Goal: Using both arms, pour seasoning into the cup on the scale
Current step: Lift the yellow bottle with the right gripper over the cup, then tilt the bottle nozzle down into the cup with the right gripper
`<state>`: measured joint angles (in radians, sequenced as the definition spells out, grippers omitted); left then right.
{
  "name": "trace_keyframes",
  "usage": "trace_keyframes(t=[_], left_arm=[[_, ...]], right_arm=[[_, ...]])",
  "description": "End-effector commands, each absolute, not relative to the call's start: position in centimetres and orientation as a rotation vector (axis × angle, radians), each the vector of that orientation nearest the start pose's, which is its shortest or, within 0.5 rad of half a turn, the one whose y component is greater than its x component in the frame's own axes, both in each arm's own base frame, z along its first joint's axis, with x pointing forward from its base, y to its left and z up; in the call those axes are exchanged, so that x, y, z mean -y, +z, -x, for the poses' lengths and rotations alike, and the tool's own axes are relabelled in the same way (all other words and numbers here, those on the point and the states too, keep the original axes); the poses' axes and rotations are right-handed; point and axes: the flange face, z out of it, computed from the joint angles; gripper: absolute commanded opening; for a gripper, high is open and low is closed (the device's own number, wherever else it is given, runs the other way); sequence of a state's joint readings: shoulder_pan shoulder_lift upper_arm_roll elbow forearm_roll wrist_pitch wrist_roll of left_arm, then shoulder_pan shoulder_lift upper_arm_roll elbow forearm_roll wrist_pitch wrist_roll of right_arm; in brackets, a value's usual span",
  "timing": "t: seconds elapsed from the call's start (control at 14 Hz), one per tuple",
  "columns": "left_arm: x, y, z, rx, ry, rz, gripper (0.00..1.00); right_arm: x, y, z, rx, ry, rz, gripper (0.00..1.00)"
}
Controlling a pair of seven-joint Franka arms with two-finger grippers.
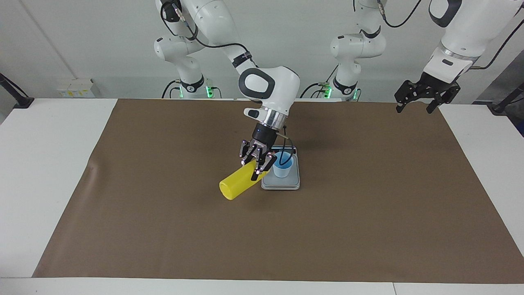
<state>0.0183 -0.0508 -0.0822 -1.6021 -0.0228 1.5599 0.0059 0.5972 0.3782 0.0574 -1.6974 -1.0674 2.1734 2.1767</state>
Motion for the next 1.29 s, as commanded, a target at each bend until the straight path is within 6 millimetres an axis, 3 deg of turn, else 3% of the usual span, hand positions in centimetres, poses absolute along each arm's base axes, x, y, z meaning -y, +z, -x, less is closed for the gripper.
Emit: trace_keyframes(t=[0.0,0.36,1.21], left_arm=[[3.7,63.7,-52.8,-0.092,-0.027,3.168,1.00],[3.7,63.7,-52.8,-0.092,-0.027,3.168,1.00],[3.7,63.7,-52.8,-0.092,-0.027,3.168,1.00]], right_arm=[[-39.5,40.2,-57.2,-1.284,-1.444,2.533,0.00],[-39.7,38.6,-57.3,-1.232,-1.533,2.568,0.00],[-41.1,38.6,-56.3,-1.200,-1.500,2.565,0.00]])
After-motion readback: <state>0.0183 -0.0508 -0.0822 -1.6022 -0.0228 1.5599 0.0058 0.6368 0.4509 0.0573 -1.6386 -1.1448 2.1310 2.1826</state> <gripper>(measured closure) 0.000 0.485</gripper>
